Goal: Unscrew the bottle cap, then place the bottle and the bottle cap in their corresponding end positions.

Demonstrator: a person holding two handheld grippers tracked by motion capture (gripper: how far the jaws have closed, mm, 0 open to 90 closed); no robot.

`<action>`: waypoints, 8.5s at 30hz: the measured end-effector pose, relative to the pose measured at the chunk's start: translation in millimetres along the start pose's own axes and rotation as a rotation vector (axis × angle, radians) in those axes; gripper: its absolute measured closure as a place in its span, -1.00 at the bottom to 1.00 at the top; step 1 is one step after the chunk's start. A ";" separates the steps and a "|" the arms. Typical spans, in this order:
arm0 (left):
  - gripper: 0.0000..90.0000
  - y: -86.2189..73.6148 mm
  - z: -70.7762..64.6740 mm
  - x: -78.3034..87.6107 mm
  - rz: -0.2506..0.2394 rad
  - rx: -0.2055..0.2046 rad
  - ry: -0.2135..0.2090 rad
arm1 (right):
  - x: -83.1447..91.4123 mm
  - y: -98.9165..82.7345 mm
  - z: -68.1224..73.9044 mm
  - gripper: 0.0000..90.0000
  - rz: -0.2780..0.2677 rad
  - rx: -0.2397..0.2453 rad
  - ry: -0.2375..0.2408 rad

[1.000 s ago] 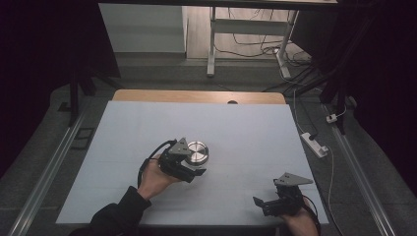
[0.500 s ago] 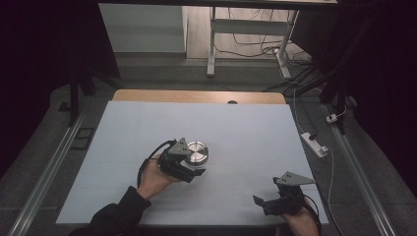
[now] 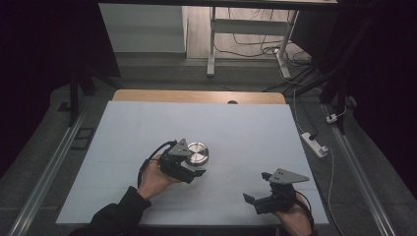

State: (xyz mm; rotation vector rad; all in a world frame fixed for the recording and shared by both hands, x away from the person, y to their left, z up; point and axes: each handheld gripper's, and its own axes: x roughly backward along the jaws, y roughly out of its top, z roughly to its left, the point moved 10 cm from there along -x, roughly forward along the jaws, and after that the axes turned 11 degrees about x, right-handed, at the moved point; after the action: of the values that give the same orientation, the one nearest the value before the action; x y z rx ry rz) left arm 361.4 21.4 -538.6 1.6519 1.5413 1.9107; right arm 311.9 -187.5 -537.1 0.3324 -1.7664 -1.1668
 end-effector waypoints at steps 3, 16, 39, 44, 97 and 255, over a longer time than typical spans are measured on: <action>-0.66 0.2 0.0 0.3 -0.001 0.000 0.002 | -1.5 7.2 2.2 -1.00 -0.028 0.008 0.014; -0.66 0.4 -1.0 0.8 -0.003 -0.004 -0.004 | -18.2 44.7 15.3 -1.00 -0.056 0.017 0.088; -0.66 0.8 -2.8 -0.5 -0.017 0.024 0.020 | -71.0 116.7 34.9 -1.00 -0.069 0.066 0.106; -0.66 0.4 -3.5 -0.7 -0.012 0.024 0.019 | -86.1 131.9 38.5 -0.99 -0.070 0.099 0.083; -0.66 0.6 -5.7 2.5 -0.007 0.032 -0.009 | -99.1 142.6 45.6 -0.83 -0.075 0.117 0.154; -0.66 -6.1 5.3 12.4 -0.001 -0.016 -0.103 | -76.0 138.4 53.4 -0.58 -0.090 0.223 0.328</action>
State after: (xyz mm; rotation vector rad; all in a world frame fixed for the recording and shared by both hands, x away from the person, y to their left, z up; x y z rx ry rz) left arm 358.4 35.7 -536.5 1.7136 1.4834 1.8025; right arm 342.3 -37.7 -470.6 0.7024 -1.6037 -0.9165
